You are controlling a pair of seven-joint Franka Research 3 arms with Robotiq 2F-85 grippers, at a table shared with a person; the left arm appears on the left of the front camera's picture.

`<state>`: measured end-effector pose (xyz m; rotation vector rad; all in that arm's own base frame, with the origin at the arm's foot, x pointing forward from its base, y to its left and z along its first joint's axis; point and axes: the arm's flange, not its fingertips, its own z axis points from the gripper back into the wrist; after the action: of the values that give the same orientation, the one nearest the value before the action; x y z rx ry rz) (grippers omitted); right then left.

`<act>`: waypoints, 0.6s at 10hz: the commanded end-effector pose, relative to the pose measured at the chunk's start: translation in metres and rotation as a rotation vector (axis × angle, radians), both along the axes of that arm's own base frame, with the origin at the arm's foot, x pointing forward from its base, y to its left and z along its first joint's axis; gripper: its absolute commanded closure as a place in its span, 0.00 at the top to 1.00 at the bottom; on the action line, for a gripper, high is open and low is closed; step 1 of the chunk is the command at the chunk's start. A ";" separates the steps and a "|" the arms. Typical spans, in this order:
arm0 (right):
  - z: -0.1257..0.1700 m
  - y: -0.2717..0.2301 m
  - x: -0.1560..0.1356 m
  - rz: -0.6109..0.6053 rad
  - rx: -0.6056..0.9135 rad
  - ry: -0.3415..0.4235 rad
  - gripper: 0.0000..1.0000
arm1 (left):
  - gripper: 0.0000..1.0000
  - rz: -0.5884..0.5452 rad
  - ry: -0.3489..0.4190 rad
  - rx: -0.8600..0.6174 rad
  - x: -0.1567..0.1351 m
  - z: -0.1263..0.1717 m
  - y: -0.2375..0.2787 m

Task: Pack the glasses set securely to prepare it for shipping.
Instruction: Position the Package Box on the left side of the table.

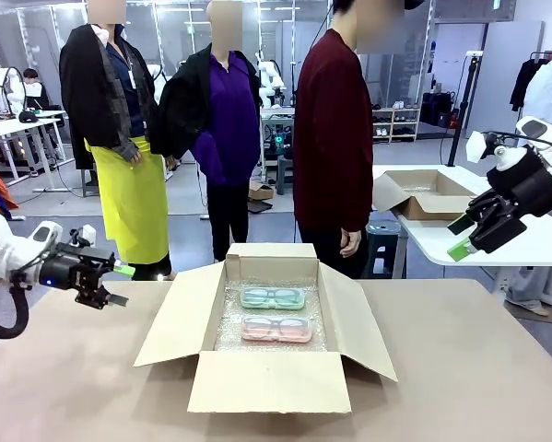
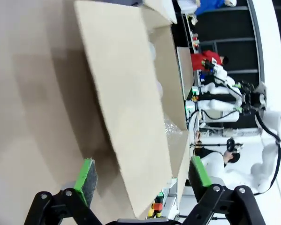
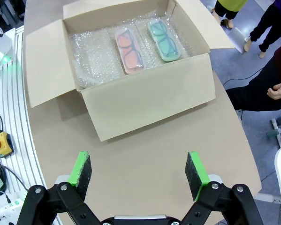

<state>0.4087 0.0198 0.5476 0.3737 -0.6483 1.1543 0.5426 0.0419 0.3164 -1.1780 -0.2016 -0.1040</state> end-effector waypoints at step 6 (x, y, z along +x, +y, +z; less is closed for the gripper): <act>0.003 0.004 0.001 -0.026 0.002 0.007 1.00 | 1.00 0.039 0.211 -0.107 0.003 -0.039 -0.028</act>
<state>0.4087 0.0198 0.5476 0.3736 -0.6484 1.1542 0.5439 0.0182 0.2782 -1.2312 -0.0569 0.0399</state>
